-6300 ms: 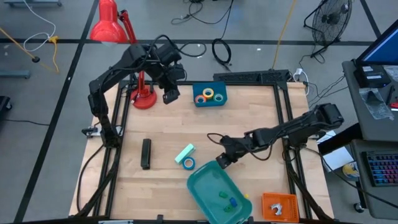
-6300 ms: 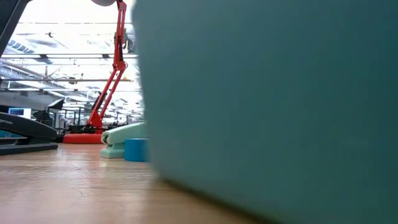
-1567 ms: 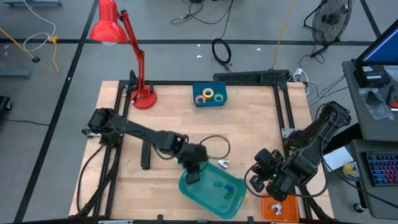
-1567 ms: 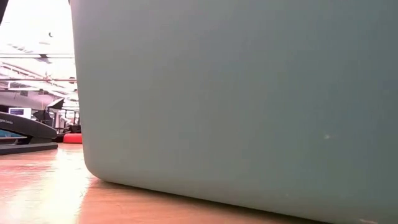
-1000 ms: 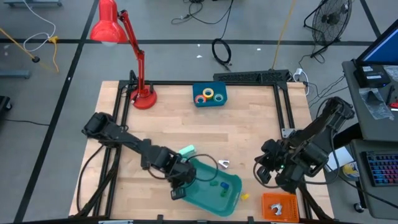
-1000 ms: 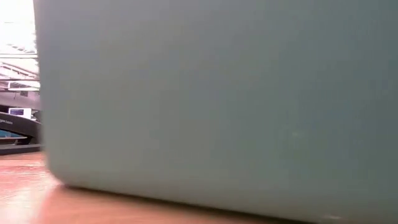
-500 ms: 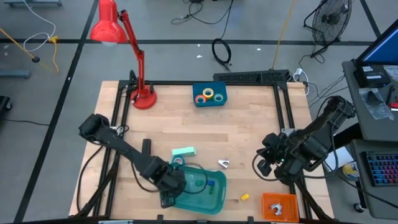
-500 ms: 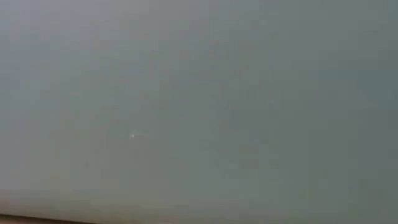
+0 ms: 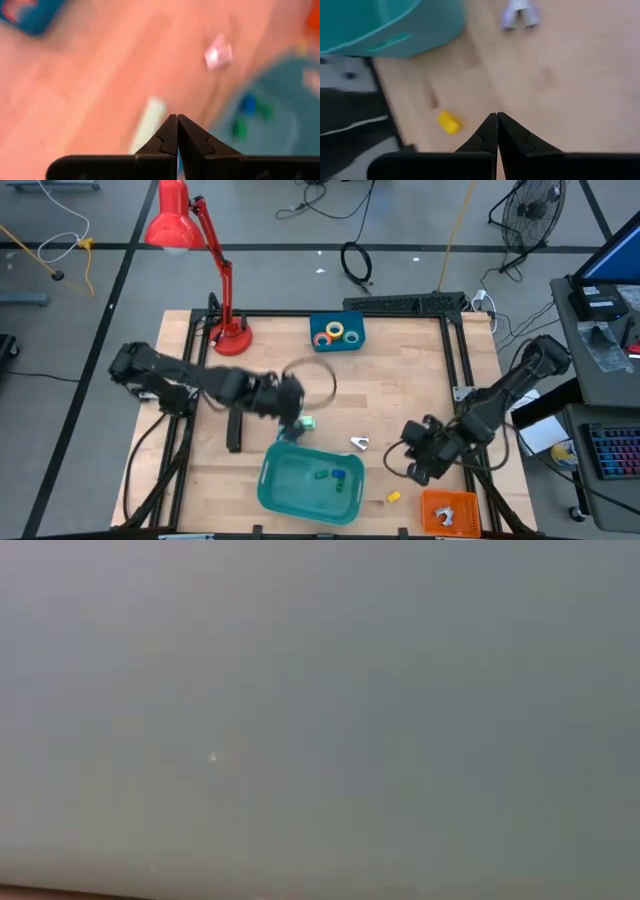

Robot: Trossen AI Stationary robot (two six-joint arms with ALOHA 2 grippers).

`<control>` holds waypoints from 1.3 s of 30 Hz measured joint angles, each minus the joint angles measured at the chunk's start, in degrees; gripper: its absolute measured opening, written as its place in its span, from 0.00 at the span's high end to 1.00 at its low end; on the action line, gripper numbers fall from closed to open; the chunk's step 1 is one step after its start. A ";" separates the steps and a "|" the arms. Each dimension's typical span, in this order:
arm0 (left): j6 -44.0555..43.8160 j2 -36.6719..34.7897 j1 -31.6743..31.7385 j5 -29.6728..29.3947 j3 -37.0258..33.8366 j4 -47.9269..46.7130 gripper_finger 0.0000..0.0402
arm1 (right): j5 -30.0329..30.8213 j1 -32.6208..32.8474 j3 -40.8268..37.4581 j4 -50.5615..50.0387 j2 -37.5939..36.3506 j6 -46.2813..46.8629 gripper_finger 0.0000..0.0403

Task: Pick and place Stapler, Stapler remover, tape
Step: Put the purple staple remover into the orange bin

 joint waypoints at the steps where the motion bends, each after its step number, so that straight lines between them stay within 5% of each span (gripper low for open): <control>1: 0.00 -0.44 1.76 -0.78 0.00 2.06 0.97 | -1.66 -0.49 -2.06 4.25 0.02 -0.86 1.00; 5: 1.90 -0.67 6.97 -1.24 0.00 12.48 0.99 | -7.62 -3.79 -10.58 21.85 0.04 -2.37 1.00; 9: 6.52 -0.29 9.41 4.29 0.06 21.25 0.97 | -12.98 -10.63 -16.57 29.67 0.16 0.46 1.00; 16: 7.62 -0.04 9.83 6.30 0.02 20.20 0.98 | -14.55 -17.22 -13.77 29.55 0.61 -11.61 1.00; 23: 6.74 0.00 8.09 6.30 0.02 17.45 0.99 | -13.94 -9.73 -4.96 23.48 0.80 -28.30 1.00; 32: 4.66 0.00 4.72 4.05 0.02 15.47 0.96 | -12.52 -0.47 1.34 15.33 7.34 -26.41 1.00; 39: 4.04 0.00 3.97 2.84 0.02 15.44 0.99 | -1.00 -4.99 1.43 9.35 13.67 -30.24 1.00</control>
